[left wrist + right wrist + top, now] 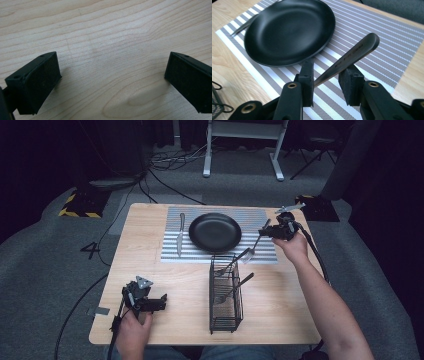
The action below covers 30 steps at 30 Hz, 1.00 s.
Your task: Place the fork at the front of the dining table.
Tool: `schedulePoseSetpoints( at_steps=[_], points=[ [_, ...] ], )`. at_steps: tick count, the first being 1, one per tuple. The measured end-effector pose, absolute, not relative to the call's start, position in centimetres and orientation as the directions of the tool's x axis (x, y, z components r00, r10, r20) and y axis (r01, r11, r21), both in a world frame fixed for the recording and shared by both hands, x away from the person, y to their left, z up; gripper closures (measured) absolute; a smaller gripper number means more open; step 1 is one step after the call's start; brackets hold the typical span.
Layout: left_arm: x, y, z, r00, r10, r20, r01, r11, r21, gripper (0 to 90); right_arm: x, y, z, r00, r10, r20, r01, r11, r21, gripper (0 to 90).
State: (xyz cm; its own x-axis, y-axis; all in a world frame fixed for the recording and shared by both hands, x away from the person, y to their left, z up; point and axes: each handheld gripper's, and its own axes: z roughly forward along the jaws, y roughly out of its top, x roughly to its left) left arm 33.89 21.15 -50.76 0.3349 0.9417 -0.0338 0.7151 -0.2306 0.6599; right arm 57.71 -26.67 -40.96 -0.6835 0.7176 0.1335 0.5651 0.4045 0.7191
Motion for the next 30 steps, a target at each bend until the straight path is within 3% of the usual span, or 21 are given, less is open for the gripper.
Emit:
schedulePoseSetpoints(
  at_steps=[13, 30],
  points=[
    [33.9, 21.1, -50.8, 0.335, 0.942, -0.034, 0.715, -0.231, 0.66, 0.2, 58.3, -27.5, -42.0, -0.628, 0.767, 0.133, 0.62, 0.389, 0.682, 56.9],
    [33.9, 21.1, -50.8, 0.335, 0.942, -0.034, 0.716, -0.231, 0.659, 0.2, 59.2, -28.1, -43.2, -0.574, 0.806, 0.146, 0.658, 0.348, 0.668, 53.3]
  ],
)
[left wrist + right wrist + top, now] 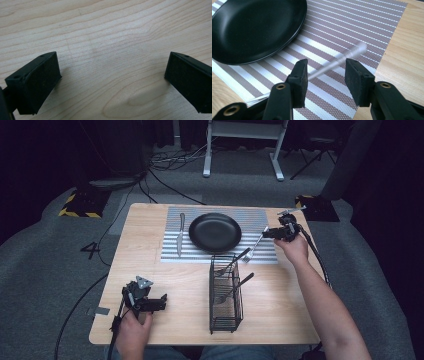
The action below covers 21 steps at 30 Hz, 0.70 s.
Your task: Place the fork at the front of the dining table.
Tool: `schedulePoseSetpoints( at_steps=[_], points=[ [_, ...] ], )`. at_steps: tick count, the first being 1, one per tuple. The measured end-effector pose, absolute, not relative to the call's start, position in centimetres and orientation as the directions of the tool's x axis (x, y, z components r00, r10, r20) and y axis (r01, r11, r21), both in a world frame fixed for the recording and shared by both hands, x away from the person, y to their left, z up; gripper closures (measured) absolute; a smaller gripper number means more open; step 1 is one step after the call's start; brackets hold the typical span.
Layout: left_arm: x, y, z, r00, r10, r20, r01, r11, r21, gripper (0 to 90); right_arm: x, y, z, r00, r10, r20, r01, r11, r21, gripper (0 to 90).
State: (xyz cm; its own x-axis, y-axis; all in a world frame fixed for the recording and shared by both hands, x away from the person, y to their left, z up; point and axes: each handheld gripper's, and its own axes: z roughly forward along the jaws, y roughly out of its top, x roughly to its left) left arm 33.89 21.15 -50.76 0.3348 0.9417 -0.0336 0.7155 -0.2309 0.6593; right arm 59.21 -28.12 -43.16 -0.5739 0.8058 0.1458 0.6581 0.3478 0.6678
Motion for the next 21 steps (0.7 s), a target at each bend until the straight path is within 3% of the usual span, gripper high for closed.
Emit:
schedulePoseSetpoints(
  at_steps=[16, 21],
  points=[
    [33.9, 21.1, -50.8, 0.335, 0.942, -0.034, 0.715, -0.23, 0.66, 0.2, 56.2, -26.9, -44.4, -0.59, 0.782, 0.202, 0.679, 0.345, 0.649, 48.8],
    [33.9, 21.1, -50.8, 0.334, 0.942, -0.034, 0.715, -0.23, 0.66, 0.2, 54.2, -24.5, -45.3, -0.645, 0.732, 0.219, 0.667, 0.4, 0.628, 47.7]
  ],
)
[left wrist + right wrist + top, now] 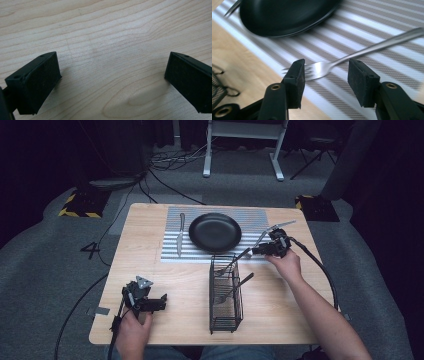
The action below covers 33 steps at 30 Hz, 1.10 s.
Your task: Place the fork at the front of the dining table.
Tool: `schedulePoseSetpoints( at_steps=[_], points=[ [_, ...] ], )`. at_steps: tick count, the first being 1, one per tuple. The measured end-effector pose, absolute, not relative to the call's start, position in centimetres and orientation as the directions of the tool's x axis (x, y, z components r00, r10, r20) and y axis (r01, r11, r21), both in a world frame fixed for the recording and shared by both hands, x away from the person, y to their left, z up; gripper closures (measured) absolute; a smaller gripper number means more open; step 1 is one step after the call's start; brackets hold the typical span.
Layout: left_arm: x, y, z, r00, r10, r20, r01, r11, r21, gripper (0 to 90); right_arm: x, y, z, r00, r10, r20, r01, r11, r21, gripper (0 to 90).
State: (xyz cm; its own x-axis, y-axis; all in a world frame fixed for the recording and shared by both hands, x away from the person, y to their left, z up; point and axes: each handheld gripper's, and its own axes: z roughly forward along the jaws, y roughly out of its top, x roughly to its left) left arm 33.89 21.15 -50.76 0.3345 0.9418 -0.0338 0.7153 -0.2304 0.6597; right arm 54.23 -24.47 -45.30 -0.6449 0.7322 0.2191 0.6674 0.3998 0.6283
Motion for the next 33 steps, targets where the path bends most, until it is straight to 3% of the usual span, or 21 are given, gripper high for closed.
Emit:
schedulePoseSetpoints(
  at_steps=[6, 8, 9, 11, 14, 27, 33],
  points=[
    [33.9, 21.1, -50.8, 0.335, 0.942, -0.034, 0.715, -0.23, 0.66, 0.2, 53.2, -21.9, -45.6, -0.695, 0.677, 0.244, 0.645, 0.436, 0.627, 49.0],
    [33.9, 21.1, -50.8, 0.335, 0.942, -0.034, 0.715, -0.23, 0.66, 0.2, 53.0, -21.1, -45.9, -0.709, 0.673, 0.21, 0.633, 0.476, 0.611, 58.8],
    [33.9, 21.2, -50.8, 0.335, 0.942, -0.034, 0.715, -0.23, 0.66, 0.2, 53.0, -21.1, -45.9, -0.709, 0.673, 0.21, 0.633, 0.476, 0.611, 58.8],
    [33.9, 21.2, -50.8, 0.335, 0.942, -0.034, 0.715, -0.231, 0.66, 0.2, 53.1, -21.0, -46.2, -0.709, 0.672, 0.215, 0.641, 0.485, 0.595, 71.4],
    [33.9, 21.2, -50.8, 0.335, 0.942, -0.034, 0.715, -0.23, 0.66, 0.2, 52.9, -21.3, -46.4, -0.718, 0.671, 0.187, 0.625, 0.503, 0.597, 77.3],
    [33.9, 21.2, -50.8, 0.335, 0.942, -0.034, 0.715, -0.23, 0.66, 0.2, 51.2, -23.9, -47.2, -0.718, 0.658, 0.225, 0.651, 0.521, 0.552, 76.6],
    [33.9, 21.2, -50.8, 0.335, 0.942, -0.034, 0.715, -0.23, 0.66, 0.2, 51.6, -24.2, -45.8, -0.697, 0.676, 0.241, 0.631, 0.418, 0.653, 61.5]
  ],
)
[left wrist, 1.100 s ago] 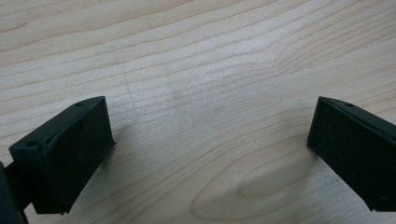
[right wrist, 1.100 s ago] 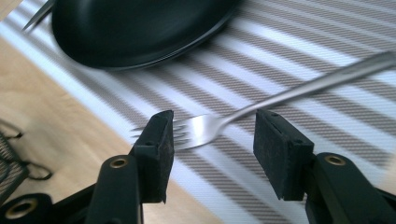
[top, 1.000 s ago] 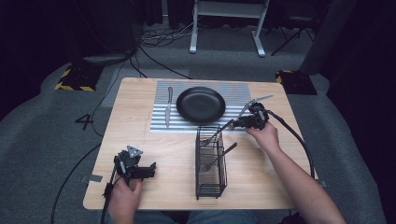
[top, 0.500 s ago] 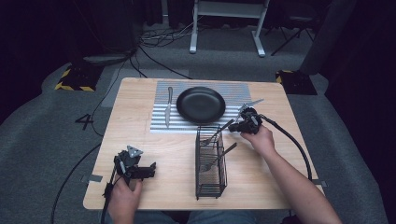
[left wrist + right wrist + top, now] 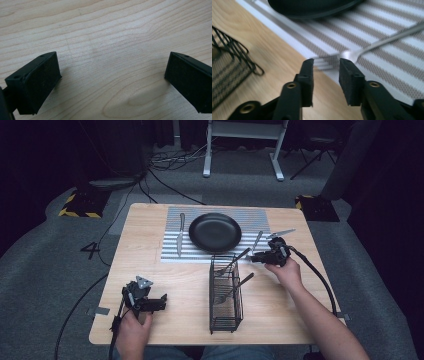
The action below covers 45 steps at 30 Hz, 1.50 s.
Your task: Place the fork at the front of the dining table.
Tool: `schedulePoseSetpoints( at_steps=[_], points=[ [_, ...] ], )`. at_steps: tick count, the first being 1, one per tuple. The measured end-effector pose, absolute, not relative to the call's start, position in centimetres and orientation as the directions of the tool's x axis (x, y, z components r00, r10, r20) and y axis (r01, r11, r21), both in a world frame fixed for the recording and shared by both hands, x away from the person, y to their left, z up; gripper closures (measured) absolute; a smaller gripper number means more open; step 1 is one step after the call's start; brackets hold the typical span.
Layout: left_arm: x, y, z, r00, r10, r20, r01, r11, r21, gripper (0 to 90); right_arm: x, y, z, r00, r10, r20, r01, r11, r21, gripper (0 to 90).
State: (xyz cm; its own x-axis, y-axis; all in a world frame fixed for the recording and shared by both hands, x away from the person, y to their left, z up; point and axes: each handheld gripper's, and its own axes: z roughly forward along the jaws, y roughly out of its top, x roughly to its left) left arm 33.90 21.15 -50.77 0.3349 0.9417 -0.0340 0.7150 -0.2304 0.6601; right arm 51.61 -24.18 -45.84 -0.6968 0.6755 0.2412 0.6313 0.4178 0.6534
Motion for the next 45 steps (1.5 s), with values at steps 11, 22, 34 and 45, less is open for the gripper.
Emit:
schedulePoseSetpoints(
  at_steps=[11, 22, 34, 45],
  points=[
    [33.9, 21.2, -50.8, 0.335, 0.942, -0.034, 0.715, -0.23, 0.66, 0.2, 51.9, -21.6, -47.3, -0.734, 0.64, 0.228, 0.613, 0.478, 0.63, 66.1],
    [33.9, 21.1, -50.8, 0.335, 0.942, -0.034, 0.715, -0.231, 0.66, 0.2, 51.0, -22.9, -47.0, -0.747, 0.637, 0.192, 0.601, 0.522, 0.605, 67.1],
    [33.9, 21.1, -50.8, 0.335, 0.942, -0.034, 0.715, -0.231, 0.66, 0.2, 49.8, -24.3, -47.1, -0.756, 0.623, 0.203, 0.591, 0.514, 0.622, 61.4],
    [33.9, 21.1, -50.8, 0.334, 0.942, -0.033, 0.715, -0.23, 0.66, 0.2, 52.6, -24.7, -47.9, -0.694, 0.703, 0.154, 0.605, 0.454, 0.655, 64.1]
  ],
)
